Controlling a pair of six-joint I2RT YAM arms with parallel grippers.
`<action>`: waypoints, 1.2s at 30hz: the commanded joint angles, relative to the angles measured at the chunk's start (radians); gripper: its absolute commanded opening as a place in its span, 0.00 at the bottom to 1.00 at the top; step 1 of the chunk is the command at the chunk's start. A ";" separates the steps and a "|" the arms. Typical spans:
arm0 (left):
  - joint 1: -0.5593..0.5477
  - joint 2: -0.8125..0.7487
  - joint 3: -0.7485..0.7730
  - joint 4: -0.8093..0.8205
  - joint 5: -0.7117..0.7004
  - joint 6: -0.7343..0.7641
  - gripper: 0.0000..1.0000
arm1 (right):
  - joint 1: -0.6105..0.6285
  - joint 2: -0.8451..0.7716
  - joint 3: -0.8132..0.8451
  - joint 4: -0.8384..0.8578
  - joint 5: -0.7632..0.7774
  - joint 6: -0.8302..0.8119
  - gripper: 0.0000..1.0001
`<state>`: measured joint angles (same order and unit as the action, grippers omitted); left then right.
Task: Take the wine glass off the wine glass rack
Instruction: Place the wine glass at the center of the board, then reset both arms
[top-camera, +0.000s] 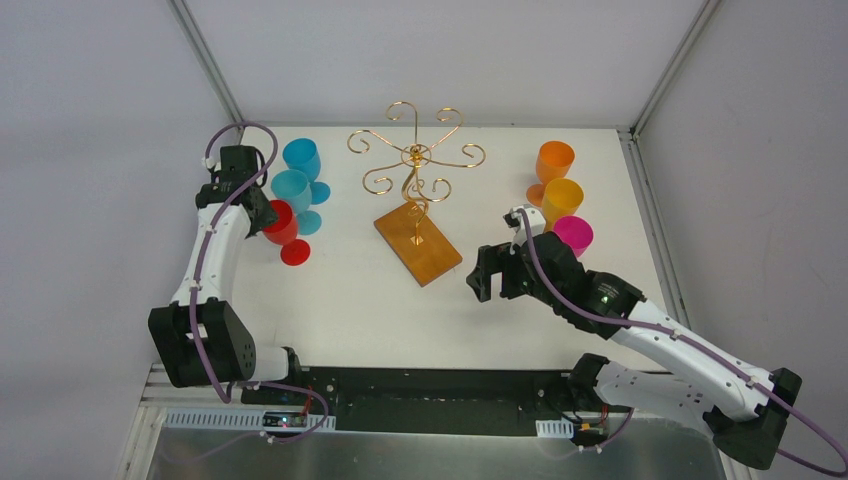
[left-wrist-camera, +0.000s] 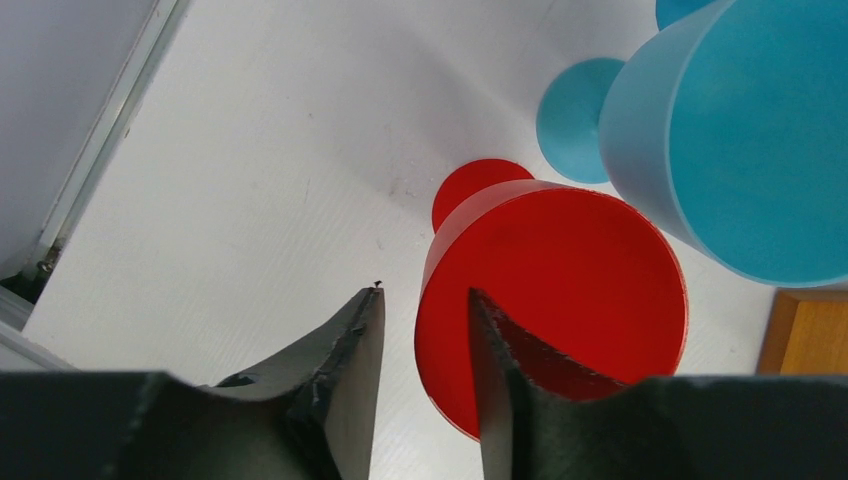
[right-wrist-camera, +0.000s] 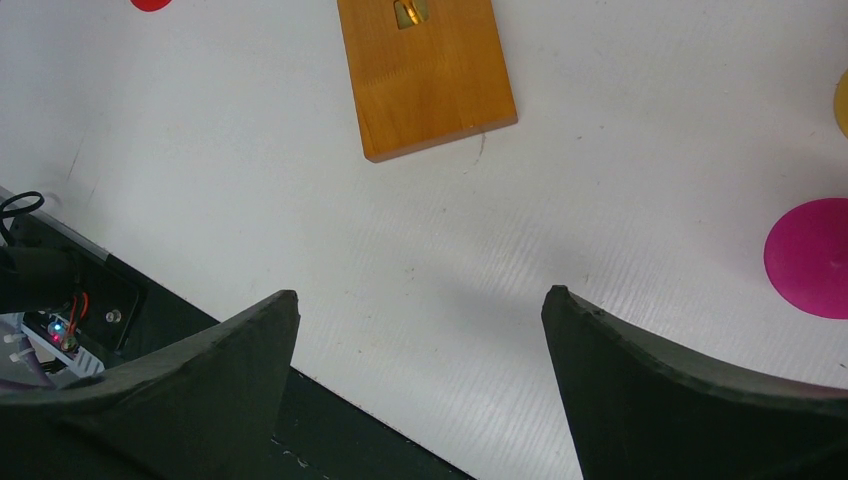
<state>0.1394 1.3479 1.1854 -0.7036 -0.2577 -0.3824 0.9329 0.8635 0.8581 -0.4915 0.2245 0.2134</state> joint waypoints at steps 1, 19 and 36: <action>0.012 -0.050 -0.005 0.005 0.022 0.003 0.46 | -0.003 0.004 0.044 -0.012 0.026 0.016 0.97; 0.007 -0.335 -0.027 -0.048 0.251 -0.012 0.59 | -0.003 -0.038 0.080 -0.036 0.414 0.199 0.99; -0.341 -0.447 0.002 -0.095 0.556 0.061 0.99 | -0.002 0.020 0.195 -0.265 0.597 0.256 0.99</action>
<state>-0.1715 0.9585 1.1828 -0.7883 0.1799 -0.3496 0.9325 0.8692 0.9741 -0.6800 0.7929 0.5087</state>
